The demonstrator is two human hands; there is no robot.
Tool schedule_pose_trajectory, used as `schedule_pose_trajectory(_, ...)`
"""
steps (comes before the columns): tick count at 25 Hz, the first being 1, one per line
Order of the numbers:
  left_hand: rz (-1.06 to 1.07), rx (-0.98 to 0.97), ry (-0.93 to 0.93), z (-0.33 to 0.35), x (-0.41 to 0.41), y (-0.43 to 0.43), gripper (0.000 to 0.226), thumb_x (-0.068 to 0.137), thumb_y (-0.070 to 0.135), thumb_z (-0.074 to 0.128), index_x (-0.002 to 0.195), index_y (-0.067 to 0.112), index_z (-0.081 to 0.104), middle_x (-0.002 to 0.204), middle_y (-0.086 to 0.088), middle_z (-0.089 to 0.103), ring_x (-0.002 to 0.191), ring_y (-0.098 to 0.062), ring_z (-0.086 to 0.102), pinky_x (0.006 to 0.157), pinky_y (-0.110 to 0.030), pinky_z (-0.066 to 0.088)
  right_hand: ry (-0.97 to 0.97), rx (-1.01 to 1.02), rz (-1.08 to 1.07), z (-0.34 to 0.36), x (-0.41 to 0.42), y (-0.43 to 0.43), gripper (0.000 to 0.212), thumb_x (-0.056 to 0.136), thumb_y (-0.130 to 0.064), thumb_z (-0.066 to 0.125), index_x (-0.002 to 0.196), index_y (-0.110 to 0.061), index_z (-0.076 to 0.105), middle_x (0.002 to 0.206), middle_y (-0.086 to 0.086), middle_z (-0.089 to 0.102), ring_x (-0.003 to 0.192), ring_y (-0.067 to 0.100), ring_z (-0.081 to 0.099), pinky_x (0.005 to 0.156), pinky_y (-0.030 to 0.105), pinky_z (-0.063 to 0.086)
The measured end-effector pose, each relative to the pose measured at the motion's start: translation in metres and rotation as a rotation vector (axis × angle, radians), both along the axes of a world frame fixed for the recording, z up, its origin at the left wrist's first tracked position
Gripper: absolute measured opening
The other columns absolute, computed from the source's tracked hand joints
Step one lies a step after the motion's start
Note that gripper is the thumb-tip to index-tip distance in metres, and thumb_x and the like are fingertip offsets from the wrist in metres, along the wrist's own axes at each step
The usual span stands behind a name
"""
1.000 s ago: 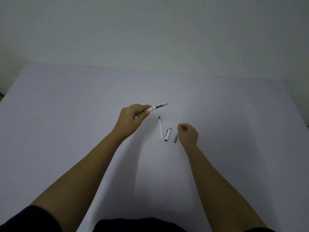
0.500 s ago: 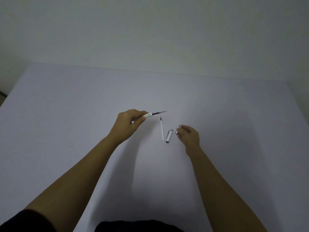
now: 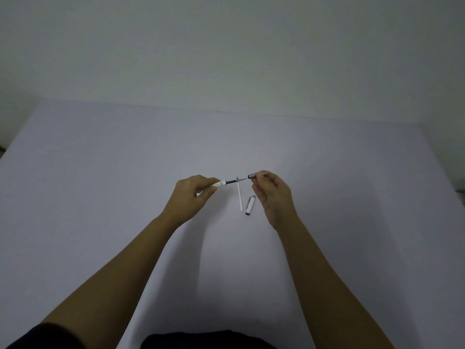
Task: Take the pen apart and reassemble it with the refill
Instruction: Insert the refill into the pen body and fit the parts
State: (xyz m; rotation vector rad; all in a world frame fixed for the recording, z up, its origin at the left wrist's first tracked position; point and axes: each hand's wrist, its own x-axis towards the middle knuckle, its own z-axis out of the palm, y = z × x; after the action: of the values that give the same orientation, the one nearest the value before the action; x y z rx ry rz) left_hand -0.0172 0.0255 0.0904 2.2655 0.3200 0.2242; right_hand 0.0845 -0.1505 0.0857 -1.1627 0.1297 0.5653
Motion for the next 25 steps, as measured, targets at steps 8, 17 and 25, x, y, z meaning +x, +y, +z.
schedule_pose_trajectory(8,0.000,0.017,-0.016,0.006,0.000,0.003,0.019,0.089,0.017,0.057,0.103,0.023,0.068,0.082,-0.003,0.067,0.075,-0.017,0.056,0.066,-0.016,0.038,-0.038,-0.006,-0.015,0.005,-0.005,0.005,0.005,0.088,-0.009,0.059,0.091,-0.013,0.058,0.091,0.004,0.067,0.082,0.004,0.068,0.077,0.016,0.055)
schedule_pose_trajectory(17,0.006,-0.018,-0.038,0.011,-0.001,0.001,0.019,0.088,0.016,0.057,0.103,0.023,0.068,0.086,-0.007,0.069,0.081,-0.023,0.060,0.076,-0.039,0.049,-0.056,0.002,-0.024,0.006,-0.002,0.004,0.006,0.088,-0.010,0.059,0.093,-0.014,0.057,0.093,0.004,0.067,0.082,0.003,0.069,0.072,0.013,0.054)
schedule_pose_trajectory(25,-0.007,-0.003,-0.033,0.012,0.000,0.000,0.019,0.088,0.016,0.057,0.103,0.022,0.068,0.086,-0.007,0.069,0.080,-0.022,0.060,0.076,-0.039,0.049,-0.060,0.005,-0.009,0.007,-0.005,0.003,0.007,0.088,-0.010,0.059,0.094,-0.013,0.057,0.095,0.005,0.067,0.084,0.003,0.069,0.075,0.014,0.054)
